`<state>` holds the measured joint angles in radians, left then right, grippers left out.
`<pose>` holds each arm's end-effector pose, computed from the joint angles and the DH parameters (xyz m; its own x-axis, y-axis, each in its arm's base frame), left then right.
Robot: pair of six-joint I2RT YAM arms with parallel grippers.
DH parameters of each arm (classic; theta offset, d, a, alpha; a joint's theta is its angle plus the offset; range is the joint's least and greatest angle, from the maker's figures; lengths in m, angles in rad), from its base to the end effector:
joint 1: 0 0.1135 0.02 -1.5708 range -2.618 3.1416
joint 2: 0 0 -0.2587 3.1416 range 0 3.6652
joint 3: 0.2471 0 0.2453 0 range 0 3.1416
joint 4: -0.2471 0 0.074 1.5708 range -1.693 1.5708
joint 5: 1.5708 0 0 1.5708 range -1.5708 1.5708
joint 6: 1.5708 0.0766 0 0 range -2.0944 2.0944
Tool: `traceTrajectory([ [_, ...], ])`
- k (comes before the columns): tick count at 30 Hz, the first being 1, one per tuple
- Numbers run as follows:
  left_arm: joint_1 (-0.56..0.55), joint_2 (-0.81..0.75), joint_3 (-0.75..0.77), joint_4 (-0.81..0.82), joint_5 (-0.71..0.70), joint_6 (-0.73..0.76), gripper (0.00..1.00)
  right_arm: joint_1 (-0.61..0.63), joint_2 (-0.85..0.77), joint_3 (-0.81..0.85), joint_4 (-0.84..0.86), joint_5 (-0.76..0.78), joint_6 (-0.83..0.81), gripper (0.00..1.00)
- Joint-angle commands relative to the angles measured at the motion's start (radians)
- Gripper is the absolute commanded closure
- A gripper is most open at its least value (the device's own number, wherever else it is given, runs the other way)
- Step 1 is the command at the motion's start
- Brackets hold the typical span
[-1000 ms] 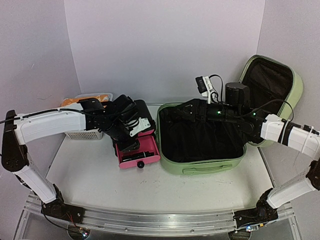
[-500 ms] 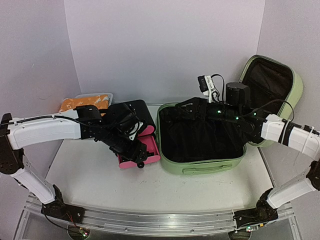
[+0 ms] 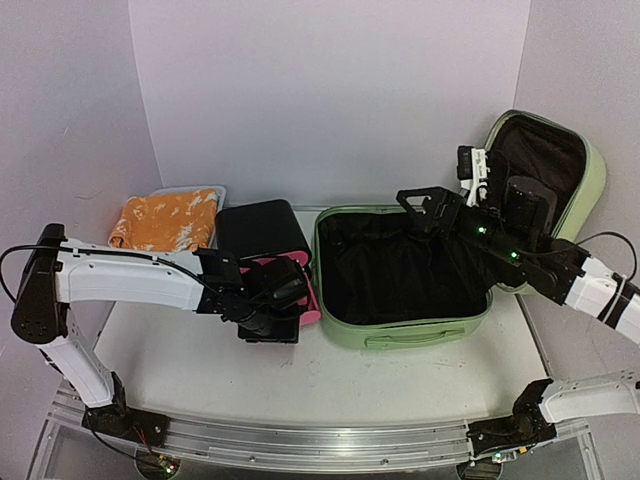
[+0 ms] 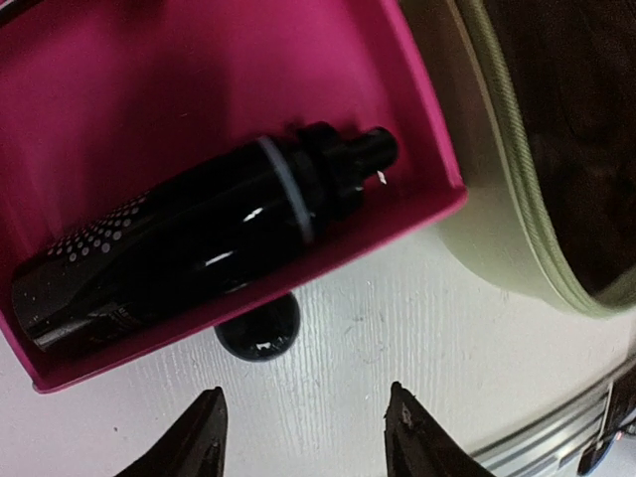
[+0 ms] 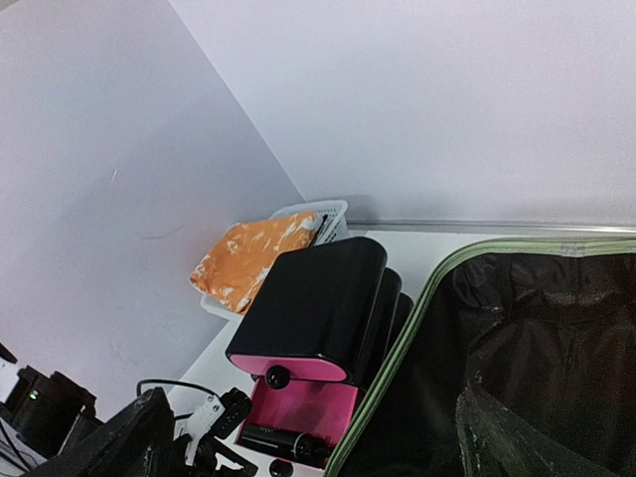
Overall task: Open, take out, and arrange the luggage
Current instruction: Close the drawer in the storage box.
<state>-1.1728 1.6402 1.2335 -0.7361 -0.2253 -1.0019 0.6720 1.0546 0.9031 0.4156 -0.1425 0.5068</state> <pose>0.1483 -0.3085 0.1973 -0.9167 0.0615 -0.3948 0.1676 0.9561 -0.2402 0.2132 0.1835 0.4010 -0.1726 0.4767 -0.8620 -0.7317 0.5238 0.4361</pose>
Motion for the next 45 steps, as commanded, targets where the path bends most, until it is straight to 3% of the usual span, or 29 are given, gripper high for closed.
traceTrajectory([
  [1,-0.005,0.021,-0.046,0.085,-0.114,-0.148,0.48,-0.005,-0.105,-0.041,0.050,0.109,0.012,0.02],
  [10,-0.005,0.120,-0.027,0.148,-0.181,-0.143,0.58,-0.005,-0.146,-0.060,0.049,0.117,0.002,0.02],
  [19,-0.004,0.130,-0.034,0.160,-0.355,-0.202,0.72,-0.005,-0.137,-0.047,0.049,0.107,-0.015,0.02],
  [35,0.174,0.155,0.043,0.184,-0.431,0.013,0.73,-0.005,-0.148,-0.015,0.026,0.101,-0.025,0.02],
  [40,0.202,0.155,0.035,0.304,-0.449,0.139,0.62,-0.005,-0.153,-0.001,0.018,0.102,-0.025,0.02],
  [45,0.203,0.149,-0.007,0.465,-0.463,0.268,0.60,-0.005,-0.153,0.006,0.014,0.097,-0.018,0.02],
])
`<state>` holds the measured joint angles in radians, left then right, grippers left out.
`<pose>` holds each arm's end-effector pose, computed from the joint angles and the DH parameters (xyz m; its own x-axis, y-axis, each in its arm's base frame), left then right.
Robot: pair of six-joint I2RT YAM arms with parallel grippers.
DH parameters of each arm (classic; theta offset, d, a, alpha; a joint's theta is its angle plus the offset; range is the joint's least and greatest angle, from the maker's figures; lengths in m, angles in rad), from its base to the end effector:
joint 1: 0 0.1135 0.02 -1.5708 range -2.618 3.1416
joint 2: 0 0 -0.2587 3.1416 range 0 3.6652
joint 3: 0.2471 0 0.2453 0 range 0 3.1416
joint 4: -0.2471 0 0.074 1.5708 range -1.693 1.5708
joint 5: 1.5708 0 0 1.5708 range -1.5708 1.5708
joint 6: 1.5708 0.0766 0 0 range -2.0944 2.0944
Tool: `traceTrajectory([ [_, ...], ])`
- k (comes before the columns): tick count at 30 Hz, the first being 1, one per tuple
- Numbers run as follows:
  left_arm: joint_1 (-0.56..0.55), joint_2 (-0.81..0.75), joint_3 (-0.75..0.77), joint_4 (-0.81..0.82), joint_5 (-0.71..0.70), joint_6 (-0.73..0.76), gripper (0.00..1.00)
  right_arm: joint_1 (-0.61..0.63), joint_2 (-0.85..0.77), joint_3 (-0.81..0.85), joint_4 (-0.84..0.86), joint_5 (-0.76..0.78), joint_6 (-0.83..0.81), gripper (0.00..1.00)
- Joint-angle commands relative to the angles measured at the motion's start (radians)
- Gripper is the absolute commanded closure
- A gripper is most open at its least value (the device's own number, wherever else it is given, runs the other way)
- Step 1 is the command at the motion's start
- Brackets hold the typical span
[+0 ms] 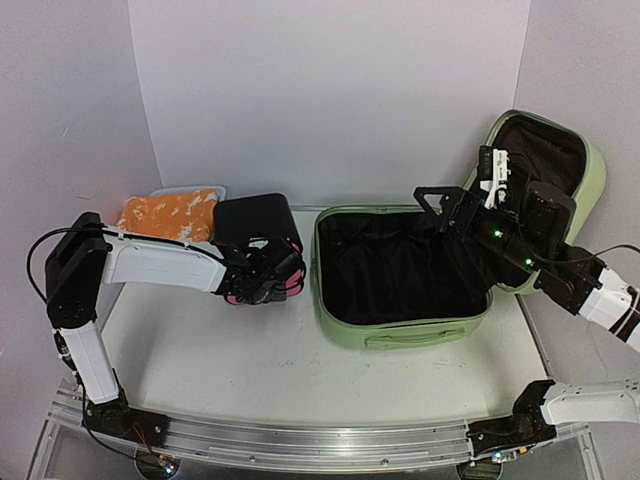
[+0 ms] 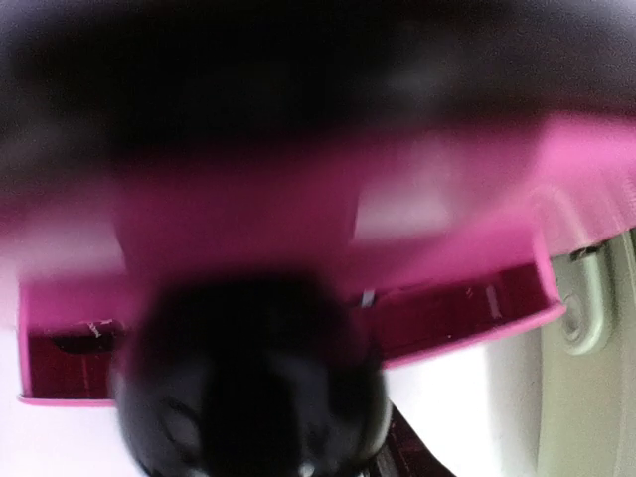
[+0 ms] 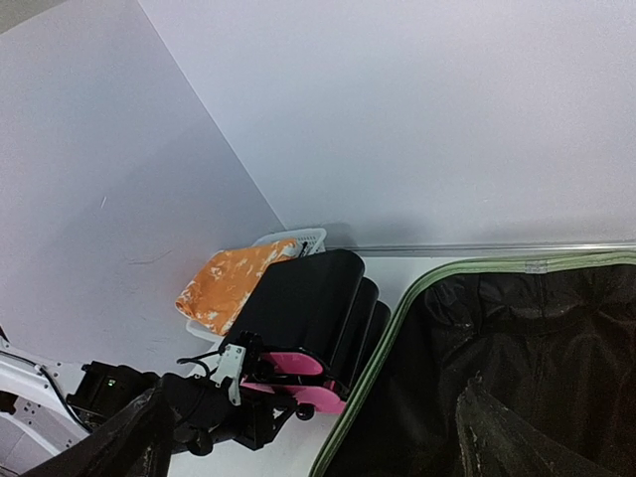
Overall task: Open, take out, and arrange the luggage
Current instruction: Close the drawer in the storage box.
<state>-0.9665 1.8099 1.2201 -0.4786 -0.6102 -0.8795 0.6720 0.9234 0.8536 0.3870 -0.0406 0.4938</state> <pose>0.2510 -0.2863 0.1625 -0.7163 -0.0739 -0.6939 -0.0536 0.9973 -0.0508 0.1925 0.1571 0.4101 -0.0942 0.5302 -0.8426 -0.6900 0.5753 0.4392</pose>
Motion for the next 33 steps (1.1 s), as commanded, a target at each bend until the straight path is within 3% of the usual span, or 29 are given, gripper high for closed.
traceTrajectory([
  [1,-0.003,-0.020,0.002,0.222,-0.088,0.160,0.60,-0.005,-0.021,0.056,0.043,-0.007,-0.005,0.02],
  [9,-0.003,0.032,-0.001,0.286,-0.187,0.285,0.56,-0.005,-0.018,0.066,0.041,-0.016,-0.003,0.02],
  [16,-0.003,0.018,-0.033,0.356,-0.169,0.347,0.55,-0.005,-0.015,0.071,0.039,-0.019,-0.001,0.02],
  [26,-0.003,-0.165,-0.080,0.352,0.189,0.415,0.37,-0.005,-0.009,0.042,0.032,0.034,-0.023,0.02],
  [33,-0.007,-0.347,-0.160,0.349,0.378,0.438,0.35,-0.005,-0.029,0.009,0.026,0.130,-0.096,0.02],
])
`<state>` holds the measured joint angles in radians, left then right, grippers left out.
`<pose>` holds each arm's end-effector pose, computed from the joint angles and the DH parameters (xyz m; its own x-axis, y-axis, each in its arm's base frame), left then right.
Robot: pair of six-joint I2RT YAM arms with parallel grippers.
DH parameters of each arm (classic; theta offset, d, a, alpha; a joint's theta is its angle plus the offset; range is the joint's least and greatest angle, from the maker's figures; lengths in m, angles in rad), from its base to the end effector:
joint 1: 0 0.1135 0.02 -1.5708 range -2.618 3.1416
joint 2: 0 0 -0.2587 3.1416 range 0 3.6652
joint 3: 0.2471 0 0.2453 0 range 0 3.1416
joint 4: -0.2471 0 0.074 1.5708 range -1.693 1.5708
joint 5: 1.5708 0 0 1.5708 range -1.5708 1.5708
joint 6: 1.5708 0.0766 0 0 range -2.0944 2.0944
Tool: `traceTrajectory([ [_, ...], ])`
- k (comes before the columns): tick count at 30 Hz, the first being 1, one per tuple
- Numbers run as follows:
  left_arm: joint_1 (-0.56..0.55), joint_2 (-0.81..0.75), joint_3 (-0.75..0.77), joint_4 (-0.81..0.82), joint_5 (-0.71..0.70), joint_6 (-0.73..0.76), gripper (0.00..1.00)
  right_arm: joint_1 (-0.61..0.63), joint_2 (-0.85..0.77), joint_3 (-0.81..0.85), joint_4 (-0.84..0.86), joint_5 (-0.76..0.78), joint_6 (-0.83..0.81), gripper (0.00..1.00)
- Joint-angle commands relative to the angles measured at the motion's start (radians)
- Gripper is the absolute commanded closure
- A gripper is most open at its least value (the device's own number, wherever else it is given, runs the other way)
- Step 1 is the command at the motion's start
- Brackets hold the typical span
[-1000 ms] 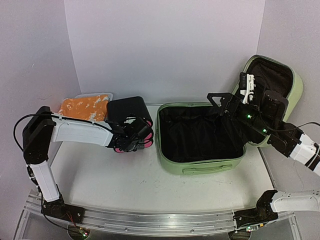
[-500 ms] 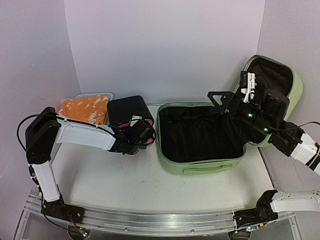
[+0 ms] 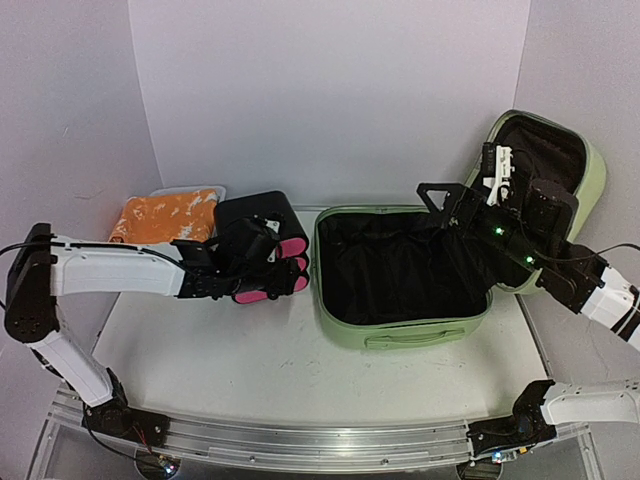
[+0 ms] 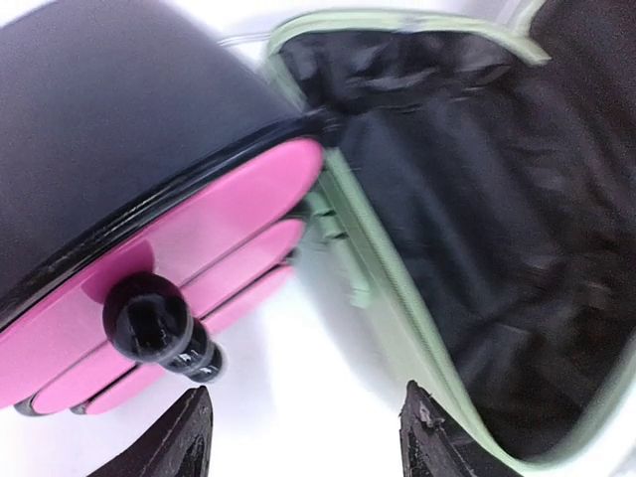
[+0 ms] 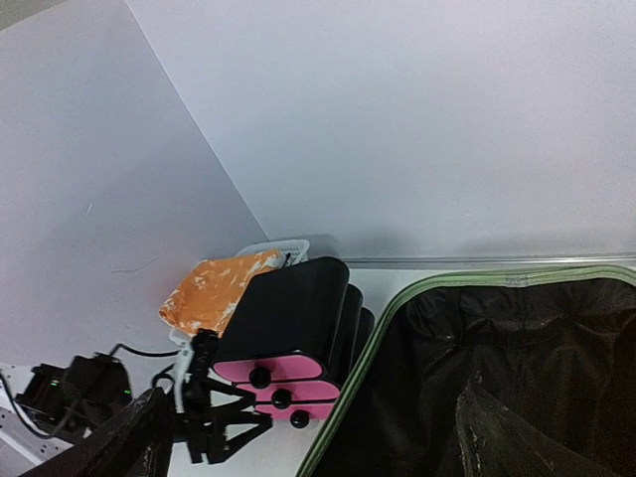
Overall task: Open, take out, and arrange the luggage
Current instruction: Close the drawer in the storage box, then reset both arms
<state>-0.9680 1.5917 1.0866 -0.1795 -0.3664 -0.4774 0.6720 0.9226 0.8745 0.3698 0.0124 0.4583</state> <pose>0.2354 -0.2936 0.2175 -0.5995 0.1144 -0.7922 0.3786 0.9125 -0.1547 0.1940 0.1531 0.4158 -0.0494 0.5260 -0.8491 -0.6595 0.6212 0.4233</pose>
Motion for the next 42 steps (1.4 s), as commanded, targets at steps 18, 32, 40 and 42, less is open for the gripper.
traceTrajectory([
  [18,-0.004,-0.676,-0.285,-0.178,0.018,0.158,0.08,-0.005,-0.274,-0.268,-0.083,0.255,-0.047,0.02],
  [32,-0.002,-0.960,-0.485,-0.225,-0.222,0.217,0.01,-0.005,-0.544,-0.543,-0.001,0.349,-0.163,0.02],
  [40,0.050,-0.892,-0.497,-0.162,-0.320,0.324,0.01,-0.005,-0.383,-0.546,0.116,0.414,-0.285,0.03],
  [42,0.103,-0.885,-0.511,-0.117,-0.281,0.348,0.00,-0.006,-0.346,-0.551,0.173,0.416,-0.318,0.04],
])
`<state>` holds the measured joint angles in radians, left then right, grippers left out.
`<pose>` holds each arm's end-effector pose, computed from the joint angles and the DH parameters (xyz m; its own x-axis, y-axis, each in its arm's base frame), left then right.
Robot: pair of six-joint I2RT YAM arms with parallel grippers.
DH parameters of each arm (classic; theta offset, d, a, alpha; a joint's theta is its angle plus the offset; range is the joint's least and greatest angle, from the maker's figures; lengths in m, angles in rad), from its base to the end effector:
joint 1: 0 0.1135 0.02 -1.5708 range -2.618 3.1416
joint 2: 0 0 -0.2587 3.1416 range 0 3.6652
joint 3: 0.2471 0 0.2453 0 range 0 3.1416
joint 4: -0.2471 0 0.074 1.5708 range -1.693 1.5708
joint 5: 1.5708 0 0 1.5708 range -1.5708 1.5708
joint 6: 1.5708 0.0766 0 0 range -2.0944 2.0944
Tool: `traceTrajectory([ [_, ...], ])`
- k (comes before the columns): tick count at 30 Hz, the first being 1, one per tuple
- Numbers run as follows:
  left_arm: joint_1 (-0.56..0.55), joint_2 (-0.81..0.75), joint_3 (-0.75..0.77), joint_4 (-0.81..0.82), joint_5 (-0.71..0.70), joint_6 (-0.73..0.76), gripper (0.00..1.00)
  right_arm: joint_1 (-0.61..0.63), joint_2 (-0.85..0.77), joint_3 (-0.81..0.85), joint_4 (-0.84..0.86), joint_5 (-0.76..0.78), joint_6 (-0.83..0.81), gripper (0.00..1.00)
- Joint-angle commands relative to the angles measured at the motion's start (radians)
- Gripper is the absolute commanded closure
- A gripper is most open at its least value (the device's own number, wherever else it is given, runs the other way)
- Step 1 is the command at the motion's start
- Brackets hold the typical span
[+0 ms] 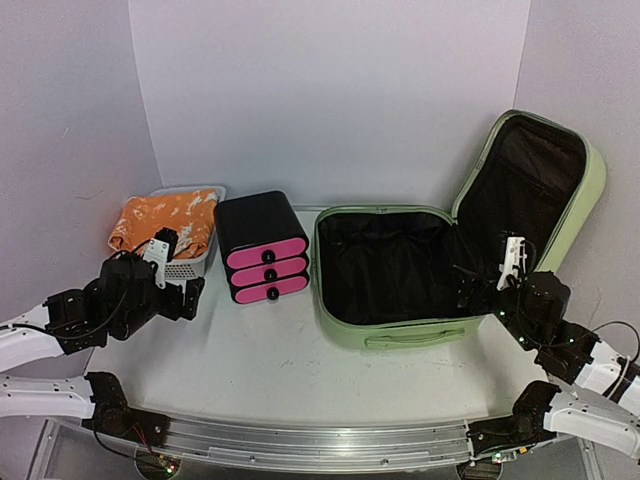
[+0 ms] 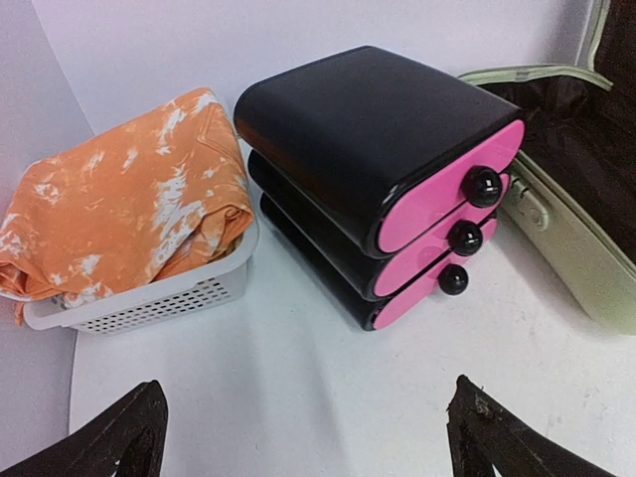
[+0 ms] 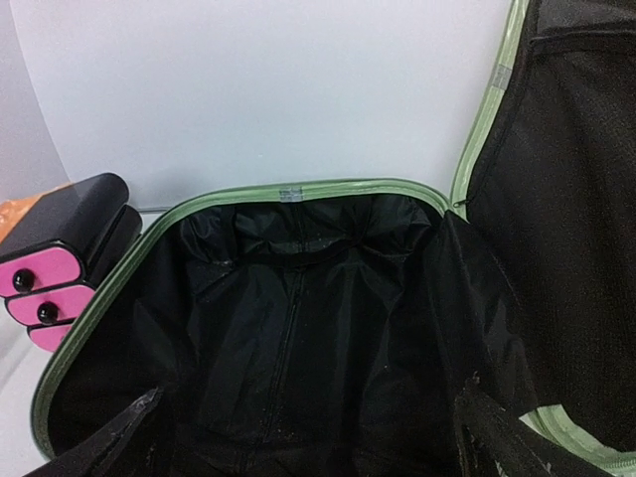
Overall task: Open, take out, and arrange the luggage
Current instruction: Reset both arms
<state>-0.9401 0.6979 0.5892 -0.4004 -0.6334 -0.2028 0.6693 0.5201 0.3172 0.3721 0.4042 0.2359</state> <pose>0.1447 -0.1213 0.2474 -0.3512 0.2058 -0.9134 0.2812 0.9537 0.1067 0.1622 0.0899 0.2772 0.0661 0.3263 -0.9429 -0.2899 0.9105 0.2948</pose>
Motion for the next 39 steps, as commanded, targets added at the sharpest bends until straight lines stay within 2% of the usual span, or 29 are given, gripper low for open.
traceTrajectory([
  [1,0.116,0.015,-0.019,0.136,0.017,0.084,0.00,-0.004,0.074,0.003,0.218,0.044,-0.117,0.04],
  [3,0.217,0.031,-0.022,0.175,0.111,0.091,0.00,-0.011,0.107,-0.009,0.299,0.081,-0.166,0.03],
  [5,0.334,0.069,-0.010,0.204,0.208,0.095,0.01,-0.057,0.151,-0.018,0.365,0.054,-0.220,0.02],
  [7,0.429,0.118,0.010,0.222,0.270,0.104,0.01,-0.166,0.205,-0.018,0.405,-0.095,-0.263,0.02],
  [9,0.492,0.159,0.020,0.257,0.284,0.106,0.00,-0.281,0.258,-0.019,0.454,-0.235,-0.208,0.02],
  [11,0.541,0.181,0.011,0.307,0.301,0.106,0.00,-0.351,0.305,-0.030,0.528,-0.309,-0.188,0.02],
  [16,0.607,0.284,-0.007,0.395,0.271,0.122,0.00,-0.460,0.473,-0.033,0.675,-0.374,-0.227,0.03],
  [20,0.642,0.365,-0.051,0.551,0.257,0.140,0.00,-0.562,0.619,-0.032,0.801,-0.448,-0.226,0.03],
  [23,0.673,0.410,-0.088,0.667,0.268,0.173,0.00,-0.591,0.716,-0.033,0.882,-0.408,-0.287,0.02],
  [30,0.781,0.509,-0.152,0.884,0.397,0.201,0.00,-0.643,0.905,-0.046,1.086,-0.410,-0.279,0.02],
  [34,0.837,0.558,-0.162,0.955,0.455,0.201,0.00,-0.651,0.976,-0.050,1.220,-0.447,-0.300,0.02],
  [39,0.846,0.617,-0.184,1.025,0.475,0.229,0.00,-0.654,1.112,-0.064,1.366,-0.431,-0.295,0.02],
])
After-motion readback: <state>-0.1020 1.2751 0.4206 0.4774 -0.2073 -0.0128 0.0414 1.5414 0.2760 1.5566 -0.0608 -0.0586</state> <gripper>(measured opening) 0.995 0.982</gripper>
